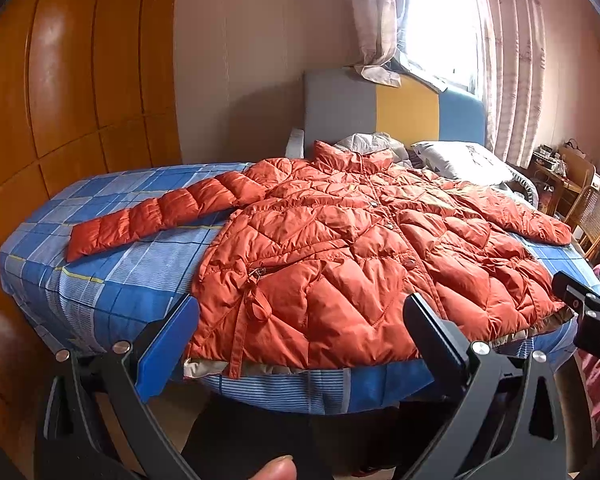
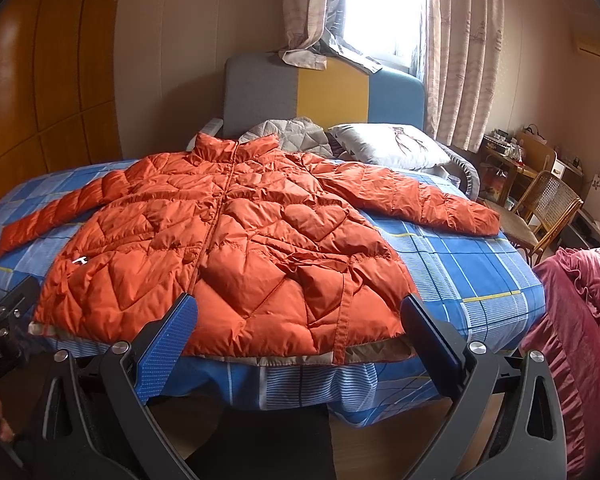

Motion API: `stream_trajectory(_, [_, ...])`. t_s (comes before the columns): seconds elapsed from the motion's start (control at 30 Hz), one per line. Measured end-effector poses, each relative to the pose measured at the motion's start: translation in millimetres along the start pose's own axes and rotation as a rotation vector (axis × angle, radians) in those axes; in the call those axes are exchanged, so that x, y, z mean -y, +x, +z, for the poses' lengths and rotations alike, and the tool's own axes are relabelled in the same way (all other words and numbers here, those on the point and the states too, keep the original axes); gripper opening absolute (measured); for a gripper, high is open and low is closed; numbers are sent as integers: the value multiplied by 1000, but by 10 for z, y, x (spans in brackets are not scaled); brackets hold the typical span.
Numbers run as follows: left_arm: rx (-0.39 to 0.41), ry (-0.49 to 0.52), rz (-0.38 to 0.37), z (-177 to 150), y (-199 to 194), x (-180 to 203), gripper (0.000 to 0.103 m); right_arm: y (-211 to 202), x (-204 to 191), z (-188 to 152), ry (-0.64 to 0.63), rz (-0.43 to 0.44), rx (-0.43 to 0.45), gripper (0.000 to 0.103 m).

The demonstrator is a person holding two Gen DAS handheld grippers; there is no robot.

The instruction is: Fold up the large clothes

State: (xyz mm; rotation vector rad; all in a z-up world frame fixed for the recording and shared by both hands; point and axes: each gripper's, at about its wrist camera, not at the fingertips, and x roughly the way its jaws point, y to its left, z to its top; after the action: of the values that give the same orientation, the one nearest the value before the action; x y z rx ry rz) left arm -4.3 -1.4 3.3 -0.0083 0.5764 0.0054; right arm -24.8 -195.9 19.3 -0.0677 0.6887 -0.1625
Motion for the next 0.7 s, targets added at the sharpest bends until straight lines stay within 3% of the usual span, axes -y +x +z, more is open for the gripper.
stream_trajectory(0.7, [-14,-18,-4,1,39,-44,101,-13,-11,9,-2,2,2,100])
